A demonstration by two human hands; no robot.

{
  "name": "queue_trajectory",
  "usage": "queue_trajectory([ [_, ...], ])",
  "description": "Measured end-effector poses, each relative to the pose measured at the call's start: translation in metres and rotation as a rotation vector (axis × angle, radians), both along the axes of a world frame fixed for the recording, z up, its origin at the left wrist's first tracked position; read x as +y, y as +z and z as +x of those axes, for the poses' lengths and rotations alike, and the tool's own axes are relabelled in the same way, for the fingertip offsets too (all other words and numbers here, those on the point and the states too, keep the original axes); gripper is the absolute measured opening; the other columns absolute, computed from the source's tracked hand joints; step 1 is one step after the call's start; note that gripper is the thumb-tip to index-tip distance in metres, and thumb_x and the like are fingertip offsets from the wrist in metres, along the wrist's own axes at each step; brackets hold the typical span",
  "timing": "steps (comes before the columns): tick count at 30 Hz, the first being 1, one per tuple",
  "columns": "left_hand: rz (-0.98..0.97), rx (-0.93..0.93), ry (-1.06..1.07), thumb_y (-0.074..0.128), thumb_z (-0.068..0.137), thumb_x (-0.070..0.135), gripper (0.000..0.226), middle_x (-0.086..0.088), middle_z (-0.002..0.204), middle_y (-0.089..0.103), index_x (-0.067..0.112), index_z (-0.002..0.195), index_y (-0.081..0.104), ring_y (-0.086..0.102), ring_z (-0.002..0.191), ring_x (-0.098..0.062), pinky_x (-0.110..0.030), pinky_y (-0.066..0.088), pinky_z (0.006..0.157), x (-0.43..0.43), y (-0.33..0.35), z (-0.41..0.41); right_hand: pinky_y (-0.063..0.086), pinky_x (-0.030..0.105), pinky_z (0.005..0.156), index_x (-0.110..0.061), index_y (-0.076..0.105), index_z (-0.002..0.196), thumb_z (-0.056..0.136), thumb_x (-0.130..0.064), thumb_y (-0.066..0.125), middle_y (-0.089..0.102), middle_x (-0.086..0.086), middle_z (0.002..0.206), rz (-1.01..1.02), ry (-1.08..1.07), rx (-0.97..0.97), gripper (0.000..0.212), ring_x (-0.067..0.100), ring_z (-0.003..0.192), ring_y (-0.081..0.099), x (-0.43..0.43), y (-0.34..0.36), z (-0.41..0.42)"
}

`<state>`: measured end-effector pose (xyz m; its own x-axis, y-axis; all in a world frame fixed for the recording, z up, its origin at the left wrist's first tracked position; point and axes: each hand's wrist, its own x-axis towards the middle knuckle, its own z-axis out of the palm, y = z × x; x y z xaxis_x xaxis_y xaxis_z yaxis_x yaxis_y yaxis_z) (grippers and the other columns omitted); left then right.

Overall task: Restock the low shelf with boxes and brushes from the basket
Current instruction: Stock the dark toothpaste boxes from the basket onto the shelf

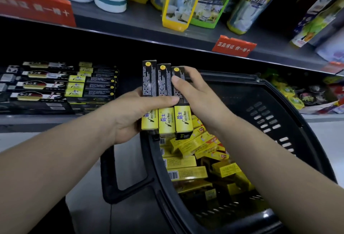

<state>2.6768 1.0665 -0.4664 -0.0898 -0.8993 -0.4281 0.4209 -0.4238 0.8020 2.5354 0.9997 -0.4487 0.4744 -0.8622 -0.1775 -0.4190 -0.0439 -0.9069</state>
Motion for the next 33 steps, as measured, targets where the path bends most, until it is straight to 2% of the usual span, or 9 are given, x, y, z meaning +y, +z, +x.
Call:
queue_trajectory([
  [6, 0.017, -0.071, -0.014, 0.079, 0.050, 0.019, 0.071, -0.008, 0.093, 0.075, 0.013, 0.118, 0.060, 0.073, 0.077, -0.020, -0.027, 0.056, 0.055, -0.005, 0.000, -0.009, 0.038, 0.018, 0.094, -0.047, 0.037, 0.134, 0.093, -0.055, 0.037, 0.053, -0.021, 0.130, -0.125, 0.068, 0.022, 0.042, -0.008, 0.116, 0.049, -0.002, -0.006, -0.017],
  [8, 0.038, -0.103, -0.011, 0.080, 0.048, 0.018, 0.072, -0.007, 0.090, 0.075, 0.013, 0.117, 0.059, 0.073, 0.073, -0.018, -0.025, 0.055, 0.051, -0.006, -0.001, -0.014, 0.039, 0.022, 0.096, -0.059, 0.045, 0.122, 0.091, -0.062, 0.032, 0.056, -0.020, 0.129, -0.048, 0.097, 0.046, 0.033, -0.004, 0.118, 0.051, -0.006, -0.012, -0.038],
  [10, 0.059, -0.134, -0.001, 0.080, 0.049, 0.016, 0.067, -0.006, 0.083, 0.076, 0.013, 0.113, 0.059, 0.072, 0.066, -0.015, -0.023, 0.053, 0.047, -0.007, -0.002, -0.017, 0.049, 0.035, 0.094, -0.052, 0.059, 0.107, 0.093, -0.057, 0.036, 0.067, -0.007, 0.113, 0.187, 0.107, 0.107, 0.027, 0.010, 0.104, 0.064, -0.007, -0.028, -0.063],
  [12, 0.056, -0.170, 0.000, 0.081, 0.046, 0.017, 0.065, -0.002, 0.077, 0.075, 0.015, 0.107, 0.059, 0.071, 0.062, -0.013, -0.021, 0.052, 0.045, -0.007, -0.003, -0.019, 0.048, 0.040, 0.098, -0.033, 0.062, 0.109, 0.096, -0.043, 0.044, 0.068, 0.001, 0.109, 0.367, 0.214, 0.427, 0.026, 0.018, 0.099, 0.065, -0.001, -0.054, -0.088],
  [15, 0.030, -0.215, -0.015, 0.080, 0.039, 0.020, 0.067, 0.002, 0.077, 0.075, 0.019, 0.103, 0.060, 0.072, 0.064, -0.012, -0.021, 0.052, 0.046, -0.008, -0.004, -0.020, 0.040, 0.032, 0.094, -0.017, 0.046, 0.134, 0.096, -0.035, 0.047, 0.049, 0.009, 0.137, 0.352, 0.759, 1.148, 0.042, 0.026, 0.120, 0.050, 0.022, -0.100, -0.113],
  [17, 0.020, -0.254, -0.024, 0.081, 0.035, 0.024, 0.072, 0.003, 0.081, 0.076, 0.021, 0.104, 0.061, 0.072, 0.071, -0.013, -0.025, 0.056, 0.055, -0.008, -0.005, -0.022, 0.042, 0.033, 0.084, -0.008, 0.045, 0.134, 0.096, -0.027, 0.045, 0.050, 0.017, 0.134, 0.332, 0.980, 1.339, 0.042, 0.033, 0.116, 0.051, 0.036, -0.120, -0.118],
  [22, 0.005, -0.332, -0.020, 0.082, 0.025, 0.033, 0.082, 0.004, 0.092, 0.075, 0.024, 0.105, 0.063, 0.070, 0.090, -0.016, -0.036, 0.052, 0.088, -0.009, -0.006, -0.024, 0.041, 0.033, 0.074, -0.004, 0.044, 0.134, 0.097, -0.018, 0.043, 0.051, 0.020, 0.130, 0.347, 0.928, 1.353, 0.040, 0.036, 0.113, 0.052, 0.040, -0.131, -0.114],
  [29, 0.008, -0.327, -0.007, 0.082, 0.025, 0.034, 0.092, 0.003, 0.098, 0.073, 0.021, 0.113, 0.060, 0.067, 0.097, -0.016, -0.037, 0.047, 0.096, -0.007, -0.006, -0.022, 0.038, 0.030, 0.068, -0.004, 0.064, 0.106, 0.086, -0.047, 0.060, 0.062, 0.010, 0.102, 0.347, 0.953, 1.268, 0.047, 0.026, 0.092, 0.057, 0.028, -0.124, -0.116],
  [33, 0.017, -0.299, 0.026, 0.082, 0.023, 0.034, 0.093, 0.001, 0.094, 0.075, 0.018, 0.112, 0.061, 0.069, 0.092, -0.016, -0.036, 0.051, 0.090, -0.007, -0.005, -0.014, 0.040, 0.024, 0.062, -0.016, 0.067, 0.105, 0.077, -0.054, 0.066, 0.057, -0.009, 0.086, 0.277, 0.669, 1.147, 0.048, 0.012, 0.083, 0.053, -0.001, -0.078, -0.115],
])
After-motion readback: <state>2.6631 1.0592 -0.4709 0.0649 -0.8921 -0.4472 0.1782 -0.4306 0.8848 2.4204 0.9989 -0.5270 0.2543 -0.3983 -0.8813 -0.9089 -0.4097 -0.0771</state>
